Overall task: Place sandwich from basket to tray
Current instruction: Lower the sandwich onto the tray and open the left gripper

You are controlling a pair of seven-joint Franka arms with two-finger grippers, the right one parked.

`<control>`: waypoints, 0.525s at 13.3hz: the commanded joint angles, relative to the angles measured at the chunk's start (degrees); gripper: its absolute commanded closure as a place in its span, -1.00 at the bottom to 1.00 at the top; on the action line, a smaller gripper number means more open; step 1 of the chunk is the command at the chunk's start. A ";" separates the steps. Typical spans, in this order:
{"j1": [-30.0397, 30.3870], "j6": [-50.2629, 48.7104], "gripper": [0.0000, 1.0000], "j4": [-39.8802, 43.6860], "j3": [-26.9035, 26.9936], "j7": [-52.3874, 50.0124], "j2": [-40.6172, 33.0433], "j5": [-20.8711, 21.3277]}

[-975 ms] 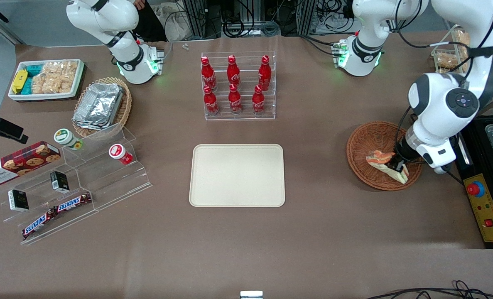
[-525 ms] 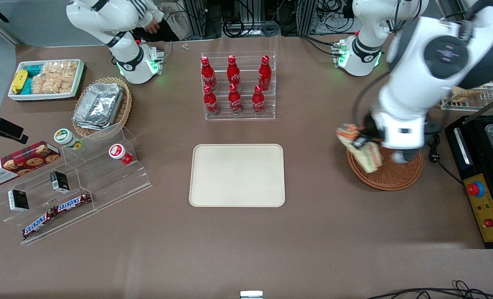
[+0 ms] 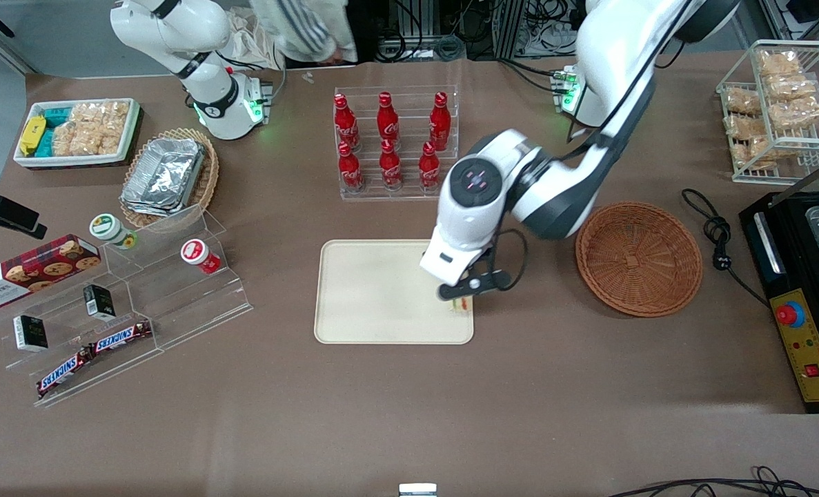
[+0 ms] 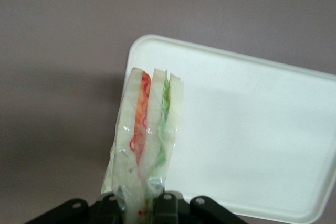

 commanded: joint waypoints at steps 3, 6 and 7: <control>-0.97 1.04 1.00 3.75 0.26 1.40 6.95 1.51; -1.05 5.16 0.78 3.75 0.26 0.36 8.71 1.68; -1.05 5.34 -0.48 3.75 0.35 0.26 8.71 1.69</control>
